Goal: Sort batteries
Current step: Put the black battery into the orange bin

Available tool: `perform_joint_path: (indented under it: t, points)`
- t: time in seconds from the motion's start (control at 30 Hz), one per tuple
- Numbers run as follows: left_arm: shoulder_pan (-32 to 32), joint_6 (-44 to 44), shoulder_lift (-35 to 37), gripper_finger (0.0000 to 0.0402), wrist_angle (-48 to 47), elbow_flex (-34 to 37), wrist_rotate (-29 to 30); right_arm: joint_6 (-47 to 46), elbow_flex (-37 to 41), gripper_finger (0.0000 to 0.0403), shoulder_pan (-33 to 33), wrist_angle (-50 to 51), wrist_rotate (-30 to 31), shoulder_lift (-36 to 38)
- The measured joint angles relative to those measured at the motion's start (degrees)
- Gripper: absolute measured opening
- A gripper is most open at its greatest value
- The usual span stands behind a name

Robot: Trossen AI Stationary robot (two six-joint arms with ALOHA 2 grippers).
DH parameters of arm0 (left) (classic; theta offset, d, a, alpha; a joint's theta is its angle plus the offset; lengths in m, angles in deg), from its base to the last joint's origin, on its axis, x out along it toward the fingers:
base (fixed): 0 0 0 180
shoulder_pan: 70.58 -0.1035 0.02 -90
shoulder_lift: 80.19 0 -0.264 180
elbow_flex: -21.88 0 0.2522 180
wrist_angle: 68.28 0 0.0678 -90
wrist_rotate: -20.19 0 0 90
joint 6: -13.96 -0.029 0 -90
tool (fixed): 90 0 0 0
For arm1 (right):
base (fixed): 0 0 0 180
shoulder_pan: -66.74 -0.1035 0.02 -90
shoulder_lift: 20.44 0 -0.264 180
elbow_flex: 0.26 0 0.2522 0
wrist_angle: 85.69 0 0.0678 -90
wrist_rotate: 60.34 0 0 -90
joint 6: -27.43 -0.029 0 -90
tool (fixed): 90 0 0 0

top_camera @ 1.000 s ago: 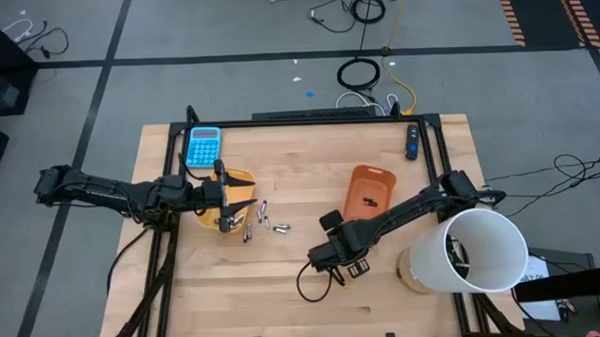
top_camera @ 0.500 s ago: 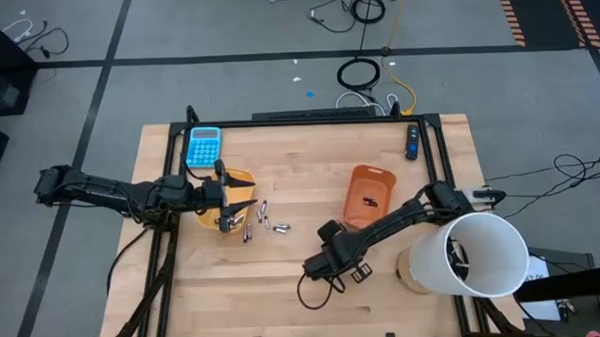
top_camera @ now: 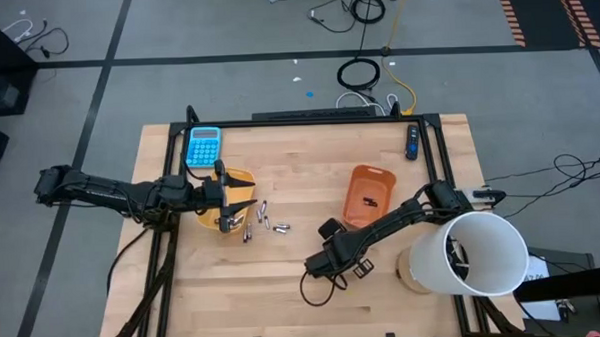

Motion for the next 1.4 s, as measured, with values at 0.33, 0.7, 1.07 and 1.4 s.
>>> perform_joint_path:
  t: [0.33, 0.7, 1.07, 1.4]
  points:
    - [0.00, 0.00, 0.01, 0.0215, 0.00, 0.00, 0.00, 1.19, 1.09, 0.0105, 0.21, -2.15, -0.91, 0.00]
    - [0.00, 0.00, 0.00, 0.0215, 0.00, 0.00, 0.00, 5.05, 1.09, 0.0044, 0.28, -3.09, -2.68, 0.00]
    - [0.00, -0.02, 0.00, 0.0215, -0.22, 0.00, 0.00, 5.77, 0.22, 0.0026, 0.28, -2.23, -2.59, 0.13]
    - [0.00, 0.00, 0.01, 0.0215, -0.24, 0.00, 0.00, 4.22, -6.80, 0.0016, 0.49, 7.75, 2.63, 0.31]
